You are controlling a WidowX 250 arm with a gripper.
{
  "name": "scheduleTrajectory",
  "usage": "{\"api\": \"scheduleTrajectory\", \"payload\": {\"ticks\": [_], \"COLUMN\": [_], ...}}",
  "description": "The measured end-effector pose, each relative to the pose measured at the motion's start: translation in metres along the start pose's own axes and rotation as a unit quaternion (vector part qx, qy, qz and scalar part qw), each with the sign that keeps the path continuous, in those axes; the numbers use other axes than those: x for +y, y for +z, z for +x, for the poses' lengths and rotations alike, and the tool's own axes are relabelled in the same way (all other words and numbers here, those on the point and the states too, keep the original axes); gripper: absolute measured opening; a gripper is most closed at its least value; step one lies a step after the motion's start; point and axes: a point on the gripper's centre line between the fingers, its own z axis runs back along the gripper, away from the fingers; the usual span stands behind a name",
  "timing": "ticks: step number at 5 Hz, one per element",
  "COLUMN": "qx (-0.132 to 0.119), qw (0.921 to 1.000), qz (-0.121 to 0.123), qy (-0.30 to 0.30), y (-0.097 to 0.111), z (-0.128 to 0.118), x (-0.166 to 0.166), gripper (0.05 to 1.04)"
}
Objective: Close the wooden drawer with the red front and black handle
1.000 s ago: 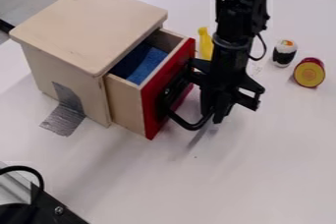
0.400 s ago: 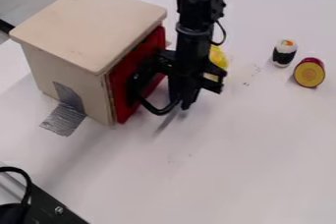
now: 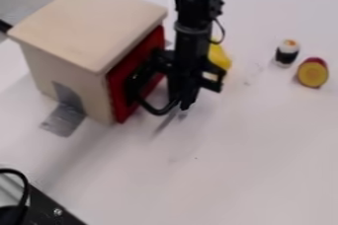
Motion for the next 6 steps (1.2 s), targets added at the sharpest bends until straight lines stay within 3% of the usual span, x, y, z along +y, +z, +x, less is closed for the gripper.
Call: {"api": "scheduleTrajectory", "payload": {"ticks": [3, 6], "qx": [-0.021, -0.034], "qw": [0.9997, 0.9992], "qz": [0.005, 0.009], "qy": [0.008, 0.018], "y": [0.004, 0.011], "z": [-0.001, -0.008], "x": [0.011, 0.015], "gripper": [0.145, 0.955]}}
